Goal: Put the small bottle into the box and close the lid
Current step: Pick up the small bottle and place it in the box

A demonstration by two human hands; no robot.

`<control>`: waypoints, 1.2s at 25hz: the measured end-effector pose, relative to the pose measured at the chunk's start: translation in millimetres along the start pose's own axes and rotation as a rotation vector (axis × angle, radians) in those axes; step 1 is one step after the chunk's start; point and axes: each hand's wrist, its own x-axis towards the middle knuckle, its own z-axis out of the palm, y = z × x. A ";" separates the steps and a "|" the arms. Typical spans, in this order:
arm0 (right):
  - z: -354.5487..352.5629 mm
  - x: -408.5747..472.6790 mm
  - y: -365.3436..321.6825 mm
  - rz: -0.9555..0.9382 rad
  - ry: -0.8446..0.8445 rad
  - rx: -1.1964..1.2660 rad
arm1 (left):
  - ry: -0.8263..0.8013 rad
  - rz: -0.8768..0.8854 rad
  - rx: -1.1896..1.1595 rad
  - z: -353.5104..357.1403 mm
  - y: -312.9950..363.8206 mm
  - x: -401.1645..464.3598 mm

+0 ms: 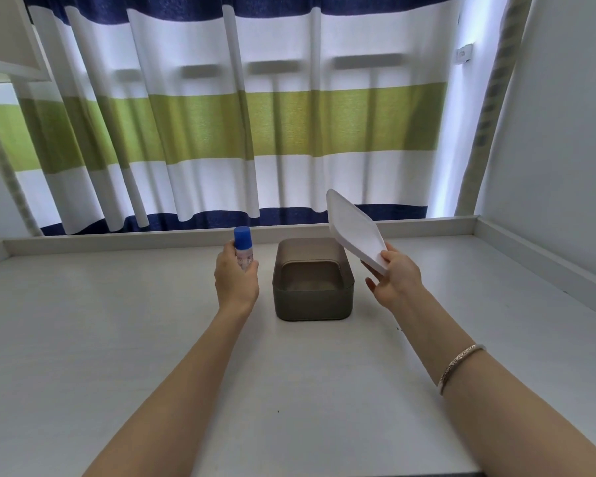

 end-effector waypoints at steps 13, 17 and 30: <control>0.0 -0.3 4.1 -0.013 -0.026 -0.024 | -0.408 0.062 0.211 43.8 68.5 4.8; 0.2 1.8 9.2 -0.027 -0.033 -0.078 | -0.484 0.098 0.465 68.2 58.7 4.2; 1.1 3.2 11.0 -0.062 -0.040 -0.150 | -0.349 0.164 0.347 50.5 59.0 8.2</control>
